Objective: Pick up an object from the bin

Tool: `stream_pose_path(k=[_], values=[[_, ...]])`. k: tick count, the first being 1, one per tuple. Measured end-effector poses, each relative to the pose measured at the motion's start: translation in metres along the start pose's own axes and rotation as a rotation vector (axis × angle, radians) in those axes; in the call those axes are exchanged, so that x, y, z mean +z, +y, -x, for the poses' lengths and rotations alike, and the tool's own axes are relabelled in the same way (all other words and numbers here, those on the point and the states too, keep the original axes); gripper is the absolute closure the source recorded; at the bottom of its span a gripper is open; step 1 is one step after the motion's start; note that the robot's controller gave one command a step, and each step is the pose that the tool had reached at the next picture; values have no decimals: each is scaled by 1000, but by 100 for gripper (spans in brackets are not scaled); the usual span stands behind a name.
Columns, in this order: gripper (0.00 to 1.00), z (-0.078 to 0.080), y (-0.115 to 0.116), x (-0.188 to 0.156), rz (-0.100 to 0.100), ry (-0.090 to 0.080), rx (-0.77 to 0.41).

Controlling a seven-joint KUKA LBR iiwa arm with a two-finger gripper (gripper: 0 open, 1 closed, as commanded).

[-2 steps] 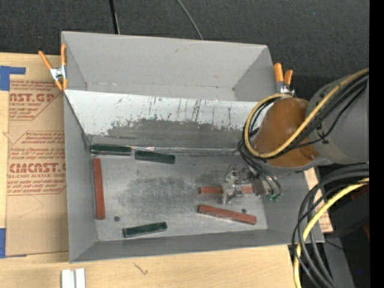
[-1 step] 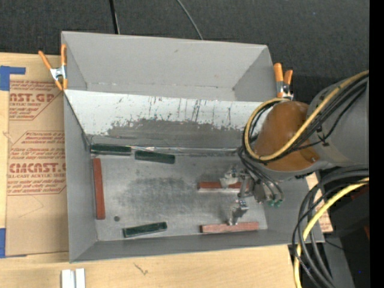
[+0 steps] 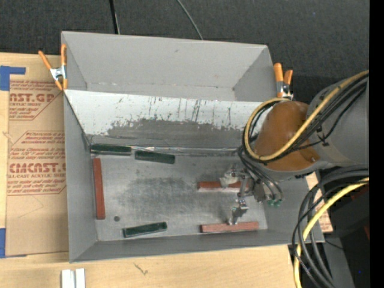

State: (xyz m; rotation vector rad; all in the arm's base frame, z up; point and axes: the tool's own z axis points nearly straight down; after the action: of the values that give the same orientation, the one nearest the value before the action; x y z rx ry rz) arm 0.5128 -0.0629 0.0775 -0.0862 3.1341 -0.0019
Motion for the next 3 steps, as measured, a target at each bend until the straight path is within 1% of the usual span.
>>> stream_pose_path(k=[1,2,3], values=[[100,66,39,-3,-9,-29,-193],[100,66,39,-3,-9,-29,-193],[100,58,47,-46,2,8,-220]])
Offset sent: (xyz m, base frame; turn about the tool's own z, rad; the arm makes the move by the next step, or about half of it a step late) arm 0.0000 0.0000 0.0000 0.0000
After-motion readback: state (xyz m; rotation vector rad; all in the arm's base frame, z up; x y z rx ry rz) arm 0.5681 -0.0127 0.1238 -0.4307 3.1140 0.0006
